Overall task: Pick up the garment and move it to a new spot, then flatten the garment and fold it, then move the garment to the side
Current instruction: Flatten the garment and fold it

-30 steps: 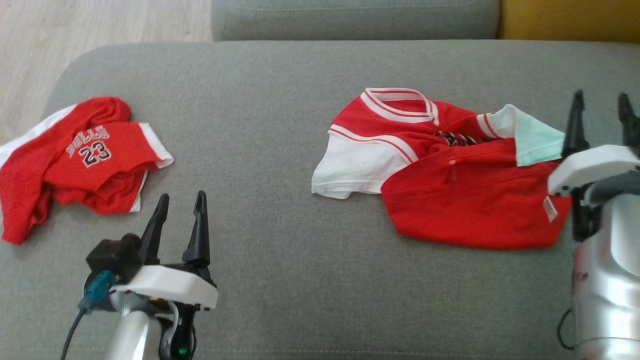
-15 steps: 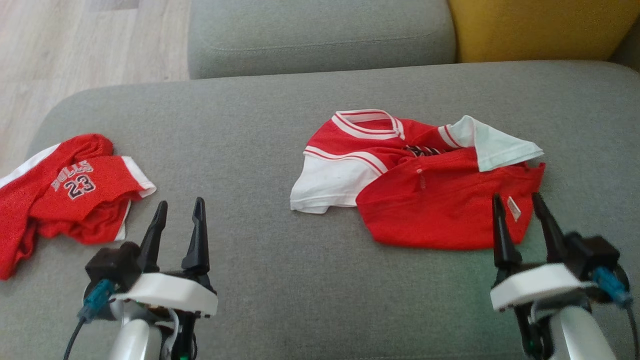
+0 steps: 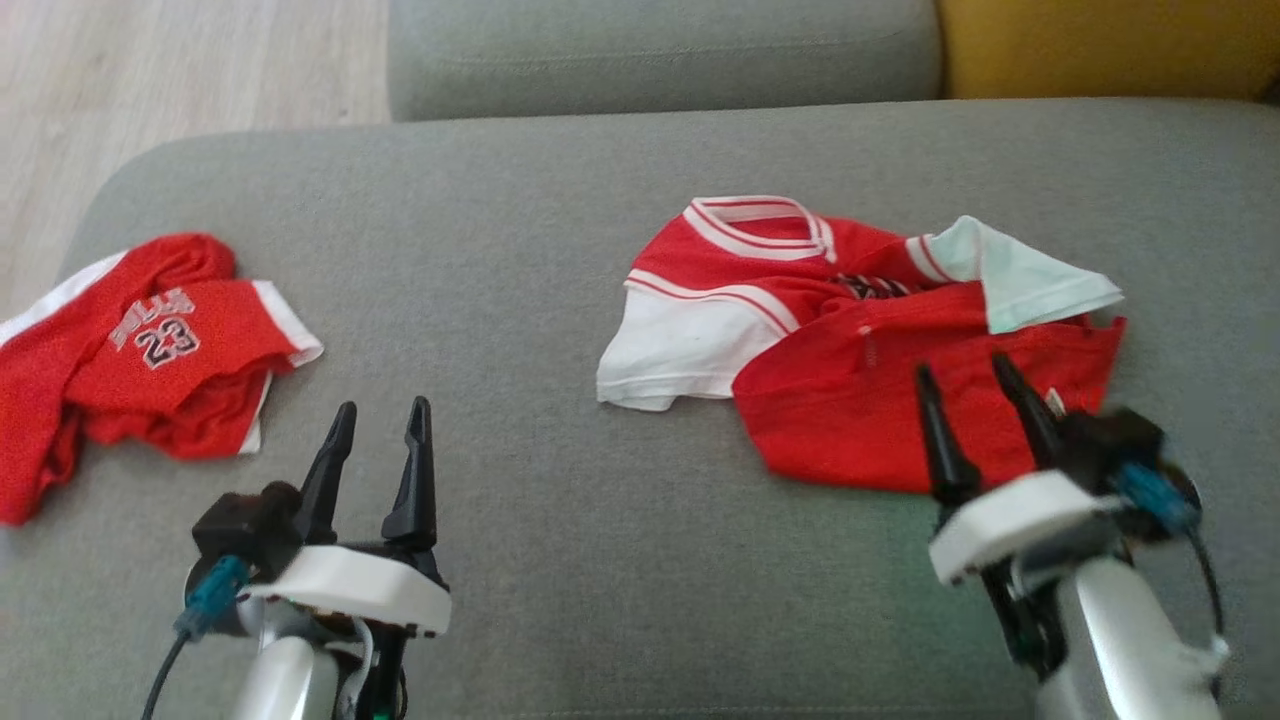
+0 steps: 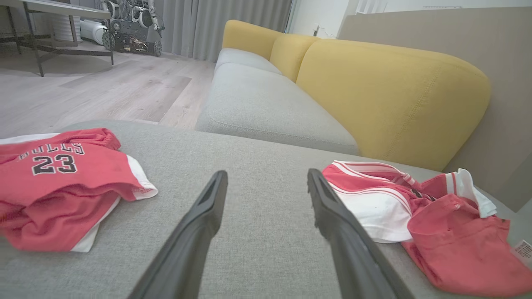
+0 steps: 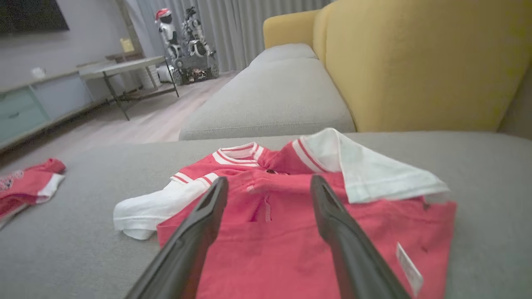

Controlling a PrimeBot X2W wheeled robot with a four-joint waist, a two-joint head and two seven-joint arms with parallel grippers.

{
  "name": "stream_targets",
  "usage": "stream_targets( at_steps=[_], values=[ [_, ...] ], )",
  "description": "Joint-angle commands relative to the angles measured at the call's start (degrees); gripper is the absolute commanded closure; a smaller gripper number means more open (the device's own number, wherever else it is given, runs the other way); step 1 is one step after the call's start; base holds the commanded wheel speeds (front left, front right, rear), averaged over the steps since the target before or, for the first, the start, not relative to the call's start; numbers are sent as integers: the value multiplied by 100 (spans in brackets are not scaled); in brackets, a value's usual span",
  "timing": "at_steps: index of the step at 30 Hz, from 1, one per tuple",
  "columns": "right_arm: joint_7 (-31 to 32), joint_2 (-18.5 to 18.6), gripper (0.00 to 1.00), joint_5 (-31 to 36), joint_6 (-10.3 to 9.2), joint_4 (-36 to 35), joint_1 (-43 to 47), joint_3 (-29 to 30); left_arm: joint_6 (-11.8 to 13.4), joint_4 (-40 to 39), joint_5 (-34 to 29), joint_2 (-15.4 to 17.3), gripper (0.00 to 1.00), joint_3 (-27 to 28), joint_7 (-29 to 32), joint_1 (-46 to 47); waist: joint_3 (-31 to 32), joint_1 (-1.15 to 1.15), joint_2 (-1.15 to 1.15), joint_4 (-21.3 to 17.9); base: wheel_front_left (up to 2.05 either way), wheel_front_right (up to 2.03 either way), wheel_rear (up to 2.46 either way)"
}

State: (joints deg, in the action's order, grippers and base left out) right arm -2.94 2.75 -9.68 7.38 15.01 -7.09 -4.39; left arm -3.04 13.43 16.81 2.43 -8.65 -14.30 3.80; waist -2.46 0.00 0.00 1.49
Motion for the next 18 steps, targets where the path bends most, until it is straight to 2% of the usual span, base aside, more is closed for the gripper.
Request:
stream_targets(
  at_steps=[1, 11, 18],
  values=[
    [30, 13, 0, 247, 11, -158, -430, -189, -8, -148, 45, 45, 0, 148, -70, 280, -101, 0, 0, 111, 0, 0, 0],
    [505, 13, 0, 1030, 11, 903, -1474, 108, -17, -90, 162, 44, 0, 6, -70, 444, -437, 0, 0, 646, 0, 0, 0],
    [613, 13, 0, 1411, 11, 1501, -1784, 407, -7, -68, 209, 44, 0, -50, -70, 481, -566, 0, 0, 821, 0, 0, 0]
  ],
)
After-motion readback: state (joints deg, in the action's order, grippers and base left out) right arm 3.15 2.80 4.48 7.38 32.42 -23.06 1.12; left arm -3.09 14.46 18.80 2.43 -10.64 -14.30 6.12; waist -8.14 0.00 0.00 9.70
